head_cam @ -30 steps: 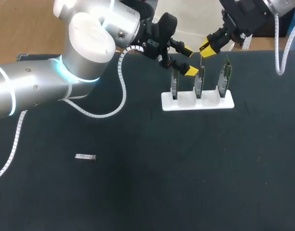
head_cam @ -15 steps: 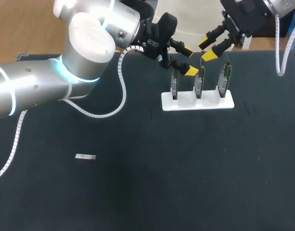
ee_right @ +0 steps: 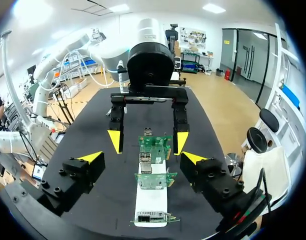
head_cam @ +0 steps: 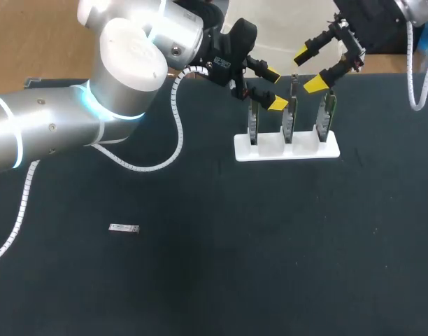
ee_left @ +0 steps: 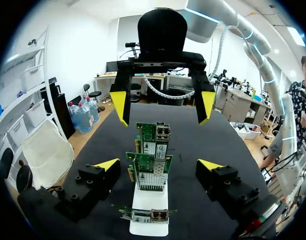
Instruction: Pick up the optical module with the left hand, and insert it into the network port with the right hand.
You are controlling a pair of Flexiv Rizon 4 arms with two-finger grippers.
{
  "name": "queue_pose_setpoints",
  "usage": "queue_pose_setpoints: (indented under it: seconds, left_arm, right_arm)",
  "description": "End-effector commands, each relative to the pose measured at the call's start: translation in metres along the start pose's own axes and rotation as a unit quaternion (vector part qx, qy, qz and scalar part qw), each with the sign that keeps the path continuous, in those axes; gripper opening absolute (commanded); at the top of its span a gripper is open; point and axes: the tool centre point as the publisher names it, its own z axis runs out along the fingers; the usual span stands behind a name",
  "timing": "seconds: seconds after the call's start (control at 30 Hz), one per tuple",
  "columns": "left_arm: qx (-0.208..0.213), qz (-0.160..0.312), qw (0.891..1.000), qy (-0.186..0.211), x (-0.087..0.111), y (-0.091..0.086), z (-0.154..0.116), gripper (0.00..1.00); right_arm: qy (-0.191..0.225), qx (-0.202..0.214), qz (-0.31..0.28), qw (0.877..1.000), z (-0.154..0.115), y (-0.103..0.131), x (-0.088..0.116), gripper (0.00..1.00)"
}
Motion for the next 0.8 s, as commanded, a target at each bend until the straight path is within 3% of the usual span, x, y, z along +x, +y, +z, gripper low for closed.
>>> queue_pose_setpoints:
  seconds: [0.03, 0.1, 0.13, 0.17, 0.2, 0.8]
  left_arm:
    - [0.002, -0.001, 1.0, 0.003, -0.001, 0.002, 0.0, 1.0]
    - [0.002, -0.001, 1.0, 0.003, -0.001, 0.002, 0.0, 1.0]
    - [0.002, -0.001, 1.0, 0.003, -0.001, 0.002, 0.0, 1.0]
    - [0.002, -0.001, 1.0, 0.003, -0.001, 0.002, 0.0, 1.0]
    - [0.002, -0.001, 1.0, 0.003, -0.001, 0.002, 0.0, 1.0]
    - [0.002, -0.001, 1.0, 0.003, -0.001, 0.002, 0.0, 1.0]
  right_arm:
    - [0.003, -0.002, -0.004, 1.0, -0.001, -0.002, -0.003, 1.0]
    - [0.002, 0.0, -0.005, 1.0, -0.002, -0.002, -0.003, 1.0]
    - [0.002, 0.003, -0.006, 1.0, -0.003, -0.002, -0.003, 0.54]
    - [0.002, 0.008, -0.008, 1.0, -0.003, -0.002, -0.004, 0.36]
    - [0.001, 0.011, -0.009, 1.0, -0.004, -0.002, -0.004, 0.0]
    - [0.004, 0.026, -0.031, 0.999, -0.001, -0.004, -0.018, 0.0]
